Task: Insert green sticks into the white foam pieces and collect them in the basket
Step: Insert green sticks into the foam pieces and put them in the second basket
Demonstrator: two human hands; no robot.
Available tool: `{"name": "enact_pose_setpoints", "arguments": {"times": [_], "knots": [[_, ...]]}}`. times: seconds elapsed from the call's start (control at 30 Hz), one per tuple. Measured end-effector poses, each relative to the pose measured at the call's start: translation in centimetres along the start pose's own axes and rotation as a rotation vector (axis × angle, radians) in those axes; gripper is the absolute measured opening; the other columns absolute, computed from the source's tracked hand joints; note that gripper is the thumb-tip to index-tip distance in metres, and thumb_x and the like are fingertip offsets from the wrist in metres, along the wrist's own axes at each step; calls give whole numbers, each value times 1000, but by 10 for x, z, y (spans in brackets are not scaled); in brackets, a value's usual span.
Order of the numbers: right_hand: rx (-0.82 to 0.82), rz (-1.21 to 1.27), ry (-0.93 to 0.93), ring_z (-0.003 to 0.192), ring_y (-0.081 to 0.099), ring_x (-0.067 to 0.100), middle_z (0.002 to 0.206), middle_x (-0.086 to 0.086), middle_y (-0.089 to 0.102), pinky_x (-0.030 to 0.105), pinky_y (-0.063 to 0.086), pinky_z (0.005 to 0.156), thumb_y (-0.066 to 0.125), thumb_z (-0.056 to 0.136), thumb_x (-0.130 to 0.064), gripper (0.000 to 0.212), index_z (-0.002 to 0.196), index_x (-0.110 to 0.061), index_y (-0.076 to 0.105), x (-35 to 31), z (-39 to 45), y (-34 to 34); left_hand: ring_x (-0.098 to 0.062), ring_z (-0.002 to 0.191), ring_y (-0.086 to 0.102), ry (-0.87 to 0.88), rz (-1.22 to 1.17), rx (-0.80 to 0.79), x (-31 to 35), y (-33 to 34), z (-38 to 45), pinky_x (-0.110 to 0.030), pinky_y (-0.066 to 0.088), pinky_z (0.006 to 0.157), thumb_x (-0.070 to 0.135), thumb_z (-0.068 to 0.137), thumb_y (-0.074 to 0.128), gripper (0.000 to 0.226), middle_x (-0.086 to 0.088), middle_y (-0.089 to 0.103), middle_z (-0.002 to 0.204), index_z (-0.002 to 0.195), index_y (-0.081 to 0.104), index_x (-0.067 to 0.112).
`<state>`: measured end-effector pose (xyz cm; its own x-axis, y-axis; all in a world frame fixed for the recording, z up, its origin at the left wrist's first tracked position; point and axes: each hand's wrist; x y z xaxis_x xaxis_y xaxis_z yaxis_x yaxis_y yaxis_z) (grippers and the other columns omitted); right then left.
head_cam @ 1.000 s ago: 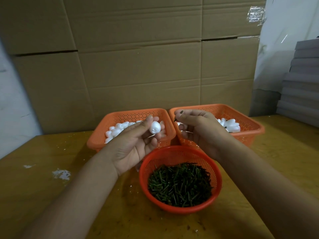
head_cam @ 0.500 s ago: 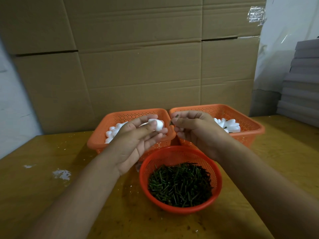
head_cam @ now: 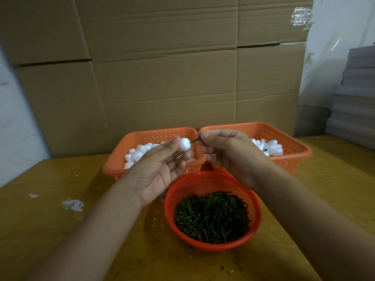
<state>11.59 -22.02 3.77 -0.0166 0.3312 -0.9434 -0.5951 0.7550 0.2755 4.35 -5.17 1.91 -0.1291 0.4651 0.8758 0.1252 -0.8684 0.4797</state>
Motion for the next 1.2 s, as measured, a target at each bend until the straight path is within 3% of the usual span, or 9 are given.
{"name": "enact_pose_setpoints", "arguments": {"times": [0.27,0.47,0.67,0.9,1.2], "knots": [[28,-75,-21,69,67,10,84,10,73,17,53,58,66,91,-7,5,93,-3,70,1,-2,1,-16,85,75,13,-55,-24,0,4,-2,-21,59,68,14,72,75,53,-12,76,100,121,60,2],[49,-226,-47,66,60,6,71,-1,66,19,49,54,71,89,-12,5,87,-11,75,5,-4,3,-19,88,76,30,-37,-38,-1,4,-2,-22,59,69,11,70,77,34,-12,77,98,101,63,9],[68,-309,-72,57,54,5,68,5,57,19,45,50,73,88,-15,8,86,-10,78,9,-2,3,-19,87,75,50,16,-32,-2,1,-2,-23,59,69,11,70,78,33,-14,76,101,100,64,10],[19,-324,-43,66,59,6,70,-6,70,20,46,54,70,90,-17,13,96,-8,77,12,-1,2,-12,80,73,98,77,16,1,0,-3,-23,57,63,16,69,80,37,-6,76,96,102,65,16],[-80,-417,-6,60,59,1,64,-9,67,17,48,53,70,91,-18,10,83,-16,76,14,-3,5,-11,86,71,170,166,-2,2,1,-4,-20,53,63,26,72,80,33,-7,75,100,102,71,20]]}}
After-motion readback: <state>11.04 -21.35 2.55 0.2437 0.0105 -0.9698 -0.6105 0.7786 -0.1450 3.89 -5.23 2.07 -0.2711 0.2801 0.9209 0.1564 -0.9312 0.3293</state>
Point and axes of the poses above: each hand's wrist, its own z-axis towards the middle knuckle, its own y-axis out of the palm, x = y × z
